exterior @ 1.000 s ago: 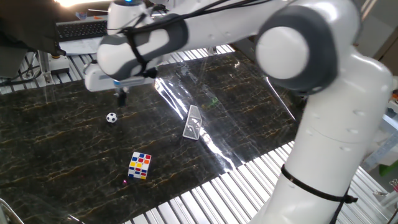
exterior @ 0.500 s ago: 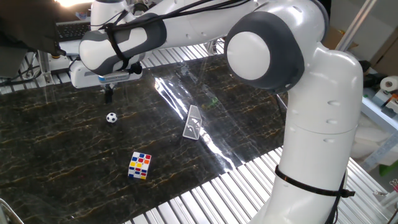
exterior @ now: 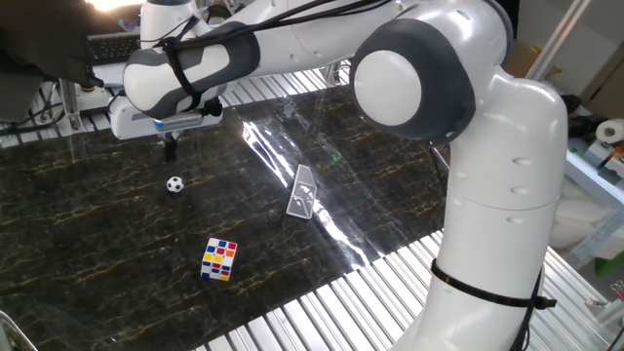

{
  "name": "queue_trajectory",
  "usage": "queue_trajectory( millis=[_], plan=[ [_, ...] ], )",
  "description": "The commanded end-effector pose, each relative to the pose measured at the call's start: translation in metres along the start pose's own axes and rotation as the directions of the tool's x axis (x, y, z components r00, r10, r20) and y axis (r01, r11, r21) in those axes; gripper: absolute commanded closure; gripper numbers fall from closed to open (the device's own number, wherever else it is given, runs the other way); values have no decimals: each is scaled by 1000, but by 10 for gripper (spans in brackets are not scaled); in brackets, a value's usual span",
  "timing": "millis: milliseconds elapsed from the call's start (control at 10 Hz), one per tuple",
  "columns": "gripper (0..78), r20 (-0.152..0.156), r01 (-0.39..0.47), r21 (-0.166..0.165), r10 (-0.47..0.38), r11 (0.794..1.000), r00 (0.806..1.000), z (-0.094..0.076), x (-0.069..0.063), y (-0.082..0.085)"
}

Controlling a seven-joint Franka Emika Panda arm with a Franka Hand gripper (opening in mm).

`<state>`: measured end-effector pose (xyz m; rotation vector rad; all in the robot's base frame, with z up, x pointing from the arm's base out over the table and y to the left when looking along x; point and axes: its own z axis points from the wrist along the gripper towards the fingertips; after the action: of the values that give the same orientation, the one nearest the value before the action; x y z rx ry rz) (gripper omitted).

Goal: Push the soccer ball into the goal

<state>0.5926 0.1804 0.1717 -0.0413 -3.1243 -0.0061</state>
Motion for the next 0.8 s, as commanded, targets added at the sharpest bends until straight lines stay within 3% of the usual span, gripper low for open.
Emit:
queue_trajectory(
  millis=[100, 500, 800],
  plan=[
    [776, 10, -28, -21, 29, 999, 1000, -1, -4, 5],
    [776, 8, -45, -49, 46, 998, 999, 9, -8, 12],
    [776, 7, -60, -48, 61, 997, 998, 12, -12, 19]
  ],
)
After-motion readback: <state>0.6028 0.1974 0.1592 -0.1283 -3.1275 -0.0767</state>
